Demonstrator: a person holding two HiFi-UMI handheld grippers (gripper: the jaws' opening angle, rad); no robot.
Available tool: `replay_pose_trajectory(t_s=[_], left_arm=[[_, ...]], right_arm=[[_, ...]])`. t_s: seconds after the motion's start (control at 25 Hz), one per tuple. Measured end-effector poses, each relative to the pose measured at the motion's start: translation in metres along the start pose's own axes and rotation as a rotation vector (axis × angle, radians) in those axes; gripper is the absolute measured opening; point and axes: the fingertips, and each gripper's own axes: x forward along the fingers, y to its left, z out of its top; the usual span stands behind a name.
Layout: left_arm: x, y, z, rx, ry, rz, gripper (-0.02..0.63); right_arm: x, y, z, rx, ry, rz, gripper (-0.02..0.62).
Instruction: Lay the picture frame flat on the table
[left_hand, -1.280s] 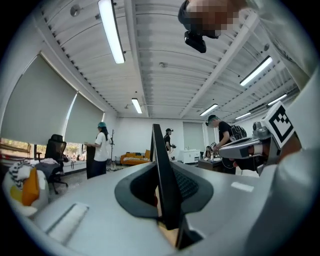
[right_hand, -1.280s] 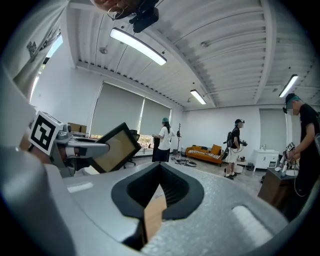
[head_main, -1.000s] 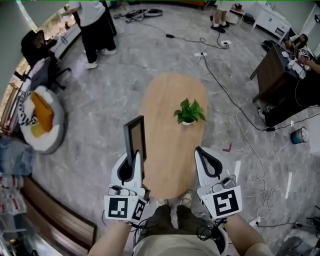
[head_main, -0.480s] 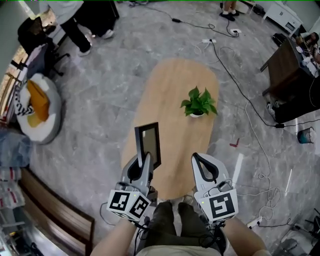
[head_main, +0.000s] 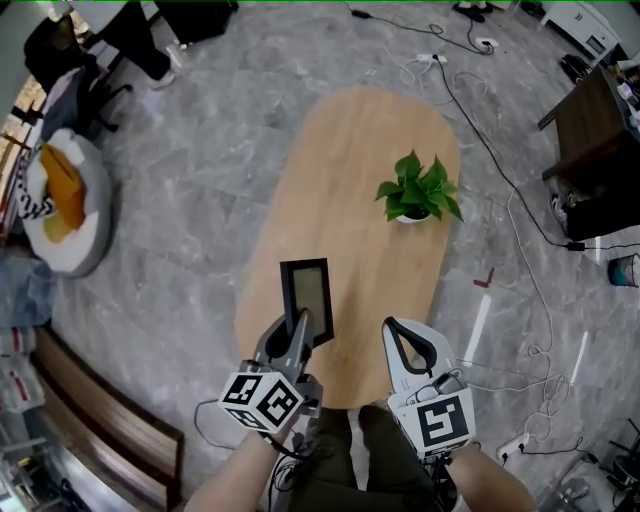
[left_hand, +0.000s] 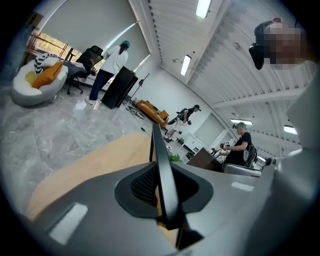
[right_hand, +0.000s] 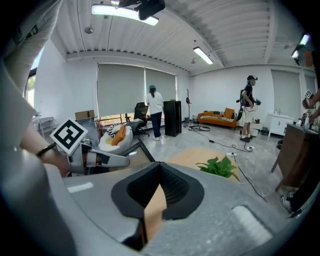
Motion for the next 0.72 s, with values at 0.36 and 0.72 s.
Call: replay_pose_trajectory(t_s=[0.36,0.72], left_arm=[[0.031,0.070,-0.075,-0.152,0.081,0.052,0.071],[0.047,0.114,-0.127,-0.349,0.082,0.090,0.071]], right_arm=[[0.042,0.024,-0.074,0.018,0.095,0.074,0.002],[0.068,0.034,-0.122,0.029,0.147,0.130,0.002]])
